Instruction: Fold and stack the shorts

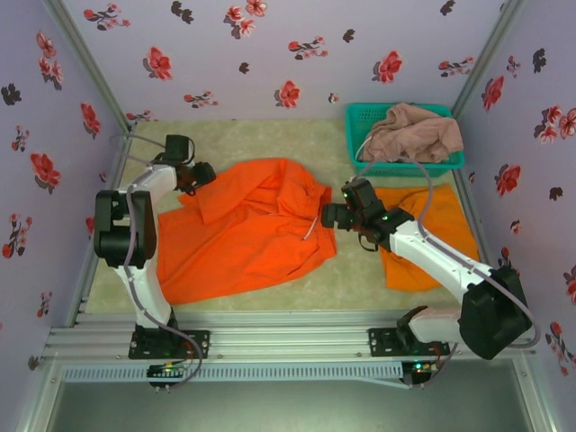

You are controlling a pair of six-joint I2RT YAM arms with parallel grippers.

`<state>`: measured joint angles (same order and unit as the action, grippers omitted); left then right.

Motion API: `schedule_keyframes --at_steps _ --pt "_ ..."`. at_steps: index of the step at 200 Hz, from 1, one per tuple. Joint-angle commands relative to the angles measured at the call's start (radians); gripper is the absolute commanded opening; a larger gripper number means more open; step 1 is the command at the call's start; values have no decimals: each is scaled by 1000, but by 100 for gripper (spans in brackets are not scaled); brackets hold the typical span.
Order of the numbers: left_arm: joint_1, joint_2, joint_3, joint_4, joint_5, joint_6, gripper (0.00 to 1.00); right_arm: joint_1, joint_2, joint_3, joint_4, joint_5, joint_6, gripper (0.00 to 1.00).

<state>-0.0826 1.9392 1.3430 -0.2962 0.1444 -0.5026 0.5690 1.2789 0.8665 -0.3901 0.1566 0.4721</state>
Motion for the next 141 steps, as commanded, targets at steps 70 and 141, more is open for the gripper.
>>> schedule_keyframes --at_steps 70,141 --pt "-8 84 51 -30 79 -12 13 -11 -22 -32 17 -6 5 99" --pt "-4 -48 62 -48 -9 37 0 -17 -30 -40 9 -3 -2 99"
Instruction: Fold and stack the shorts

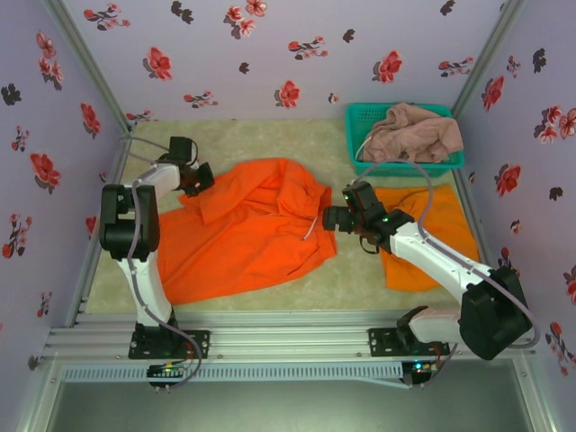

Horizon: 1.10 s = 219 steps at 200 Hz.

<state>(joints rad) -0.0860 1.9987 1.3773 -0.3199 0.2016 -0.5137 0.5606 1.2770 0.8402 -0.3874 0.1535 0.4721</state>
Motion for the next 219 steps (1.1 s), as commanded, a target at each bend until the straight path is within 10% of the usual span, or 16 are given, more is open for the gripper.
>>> schedule_keyframes --at_steps 1,33,57,157,219 --pt "0 -111 27 -25 -70 50 1 -8 -29 -14 6 0 -2 99" --pt "32 -140 11 -31 -106 72 42 -13 -32 -19 12 -2 -1 99" --pt "52 -112 12 -40 -102 75 49 -16 -33 -19 11 -5 -3 99" --pt "54 33 48 -13 16 17 44 -25 -56 -41 5 -6 6 99" --pt "55 29 57 -12 18 15 16 -25 -59 -49 8 -9 9 99"
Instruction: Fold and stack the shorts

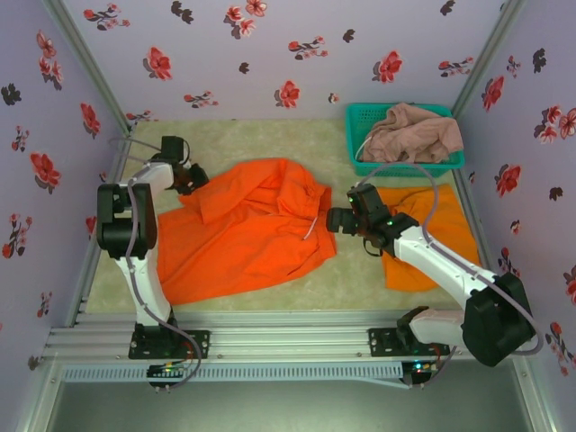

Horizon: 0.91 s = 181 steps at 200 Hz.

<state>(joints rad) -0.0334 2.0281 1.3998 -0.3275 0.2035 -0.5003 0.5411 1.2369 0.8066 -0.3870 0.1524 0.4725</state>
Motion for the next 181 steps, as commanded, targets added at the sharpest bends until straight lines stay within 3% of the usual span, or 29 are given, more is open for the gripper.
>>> schedule_keyframes --at_steps 1,79,114,155,181 --pt "2 -1 34 -5 16 2 15 -6 -18 -16 7 -7 9 99" --pt "1 -47 81 -68 -55 63 17 -7 -13 -31 17 -7 9 99" --pt "1 -42 97 -87 -66 84 24 -7 -4 -30 22 -12 9 99" --pt "1 -18 107 -90 -52 77 15 -7 -4 -33 22 -13 7 99" --pt "1 -19 114 -91 -49 77 3 -9 -4 -35 20 -12 6 99"
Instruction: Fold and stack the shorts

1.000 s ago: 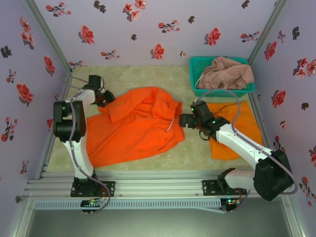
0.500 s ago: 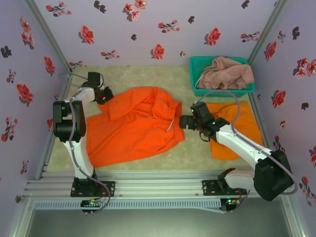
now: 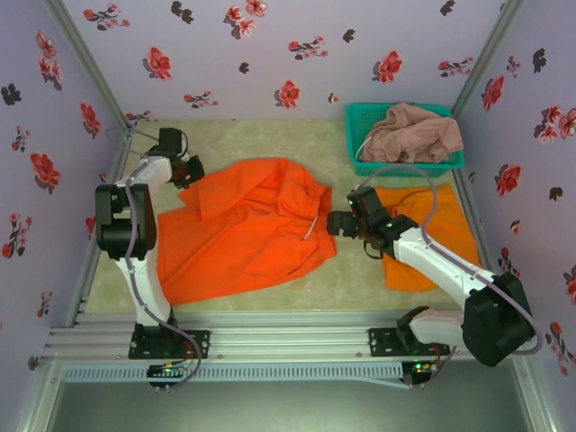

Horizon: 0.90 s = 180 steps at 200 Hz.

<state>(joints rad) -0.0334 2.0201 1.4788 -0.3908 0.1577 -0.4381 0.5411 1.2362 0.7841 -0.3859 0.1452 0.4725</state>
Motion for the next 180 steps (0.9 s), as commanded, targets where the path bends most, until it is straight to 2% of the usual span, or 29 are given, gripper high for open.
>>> schedule_keyframes --at_steps 1,9,41,81,109,139,143,148,167,180 --pt "1 -11 36 -28 -3 15 3 -9 -4 -13 20 -4 6 99" --pt "1 -13 41 -31 -3 16 0 -9 -3 -14 20 -5 6 99" --pt "2 -37 97 -33 -21 29 0 -9 0 -13 23 -8 6 99" --pt "26 -27 281 11 -80 52 0 -10 3 -7 16 -8 6 99" --pt "65 69 464 35 -127 28 0 -10 0 -4 1 -1 5 99" --pt "104 226 671 54 -124 -43 0 -11 -3 -4 -8 1 12 99" --pt "107 247 701 57 -113 -50 8 -12 -3 -3 -10 -1 12 99" --pt "108 283 739 56 -93 -52 25 -12 -2 -1 -10 -2 14 99" --pt "111 402 921 22 -24 -50 63 -12 0 15 -18 -4 18 99" --pt "110 438 1011 -19 16 -51 77 -11 2 33 -24 -10 16 99"
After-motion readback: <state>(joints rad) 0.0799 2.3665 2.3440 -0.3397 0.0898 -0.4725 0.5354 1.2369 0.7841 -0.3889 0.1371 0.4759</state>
